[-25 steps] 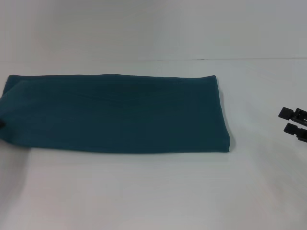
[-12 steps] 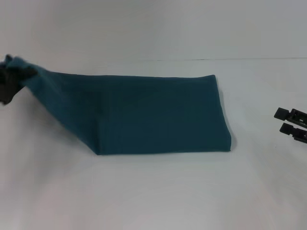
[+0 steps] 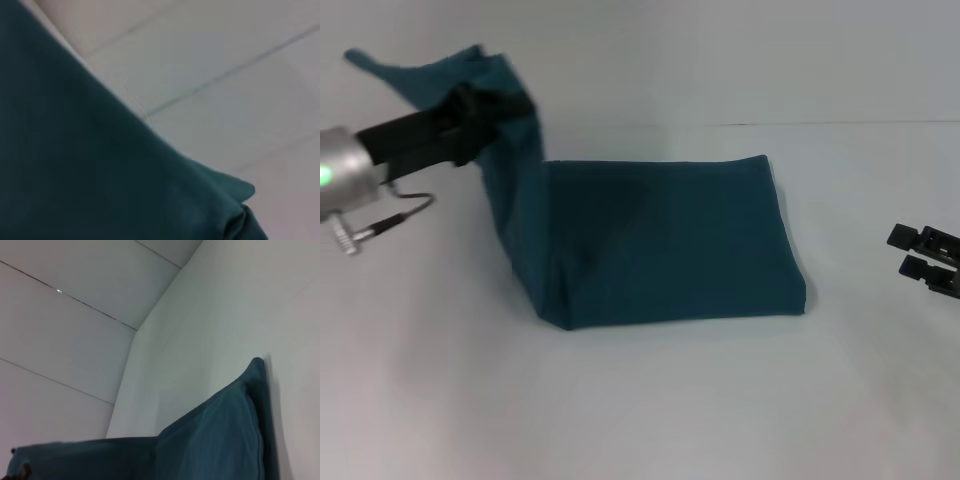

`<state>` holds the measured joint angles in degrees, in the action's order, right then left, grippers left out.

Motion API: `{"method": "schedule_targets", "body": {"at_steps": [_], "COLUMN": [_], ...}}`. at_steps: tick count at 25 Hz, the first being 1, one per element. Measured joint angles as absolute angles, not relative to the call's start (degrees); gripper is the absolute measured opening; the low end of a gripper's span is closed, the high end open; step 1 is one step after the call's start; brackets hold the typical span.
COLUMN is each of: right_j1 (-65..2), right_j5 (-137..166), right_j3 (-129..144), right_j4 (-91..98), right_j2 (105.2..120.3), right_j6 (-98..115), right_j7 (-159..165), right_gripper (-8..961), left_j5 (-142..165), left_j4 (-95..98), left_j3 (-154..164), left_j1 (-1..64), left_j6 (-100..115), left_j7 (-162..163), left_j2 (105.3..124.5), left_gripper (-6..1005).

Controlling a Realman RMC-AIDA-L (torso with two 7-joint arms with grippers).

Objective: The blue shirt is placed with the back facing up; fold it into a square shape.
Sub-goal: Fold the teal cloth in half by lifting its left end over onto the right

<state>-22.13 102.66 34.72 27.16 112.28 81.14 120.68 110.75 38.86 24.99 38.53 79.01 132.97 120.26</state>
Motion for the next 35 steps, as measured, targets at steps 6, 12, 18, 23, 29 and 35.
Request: {"method": "schedule_targets", "body": {"at_steps": [6,12,18,23,29,35], "right_j1": [-22.43,-22.60,-22.67,-22.68,-22.68,-22.68], "right_j5": [102.66,103.24,103.53,103.80,104.07,104.07], "right_j3": [34.72,34.72,34.72,34.72,34.66,34.71], "right_j4": [27.08,26.55,26.54,26.54,26.54,26.54], "right_j2": [112.42,112.43,112.41,112.41,112.31,112.14], "right_j6": [81.12,80.95,80.80,80.70,80.63,80.48], "right_j7": [120.69,120.83,120.90,120.93,121.01,121.10], "right_gripper": [868,868,868,867,867,867], "left_j5": [110.73,109.10,106.47,106.09,106.05,105.45], "left_j4": [38.35,32.63,26.57,25.59,26.59,31.98], "left_j3": [32.54,42.07,48.38,53.40,54.51,51.57], "left_j1": [41.97,45.03,48.17,50.03,49.93,44.05], "left_j6": [74.40,66.65,59.33,58.78,65.70,67.15], "left_j7": [131.56,128.47,124.73,123.93,120.84,123.92], "left_j2": [123.31,124.29,124.43,124.52,124.25,124.04], "left_gripper": [24,27,29,96,410,670]}}
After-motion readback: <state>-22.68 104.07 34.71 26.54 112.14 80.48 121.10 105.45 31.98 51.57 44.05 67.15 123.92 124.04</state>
